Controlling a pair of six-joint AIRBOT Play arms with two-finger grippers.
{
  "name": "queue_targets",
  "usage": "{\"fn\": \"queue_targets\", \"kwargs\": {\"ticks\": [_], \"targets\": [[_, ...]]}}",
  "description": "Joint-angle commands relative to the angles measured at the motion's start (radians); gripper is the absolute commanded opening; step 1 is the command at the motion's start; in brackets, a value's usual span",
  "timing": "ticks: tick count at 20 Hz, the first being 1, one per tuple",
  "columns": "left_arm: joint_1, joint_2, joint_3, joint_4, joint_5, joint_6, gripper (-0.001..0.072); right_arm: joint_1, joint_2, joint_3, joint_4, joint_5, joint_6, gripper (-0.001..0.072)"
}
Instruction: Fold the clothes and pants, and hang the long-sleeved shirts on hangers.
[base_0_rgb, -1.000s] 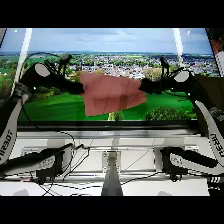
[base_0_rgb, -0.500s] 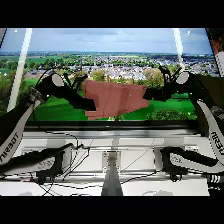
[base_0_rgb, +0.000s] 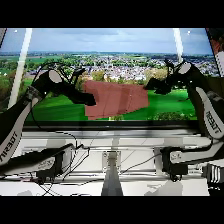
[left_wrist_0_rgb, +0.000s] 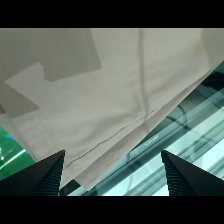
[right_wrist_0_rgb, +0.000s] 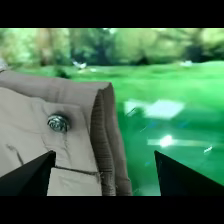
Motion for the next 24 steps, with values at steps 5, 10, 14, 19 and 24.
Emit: {"fn": "queue_targets", "kwargs": {"ticks": [5, 10, 14, 19, 24], "targets": [[0.0, -0.001, 0.002, 0.006, 0.032, 0.001, 0.0692, 0.015, -0.208, 0.044, 0.243, 0.144, -0.268, 0.068], [0.006, 0.0, 0.003, 0.059, 0.122, 0.023, 0.0692, 0.14, -0.215, 0.092, 0.277, 0.104, -0.415, 0.0053], [0.072, 0.032, 0.116, 0.183, 0.097, 0.022, 0.0692, 0.126, -0.104, 0.227, 0.149, 0.034, -0.292, 0.002], [0.189, 0.174, 0.314, 0.203, 0.122, 0.022, 0.0692, -0.022, 0.163, 0.325, -0.19, -0.154, 0.092, 0.002], [0.238, 0.28, 0.315, 0.203, 0.15, 0.022, 0.0692, -0.325, 0.346, 0.325, -0.385, -0.028, 0.447, 0.002]]}}
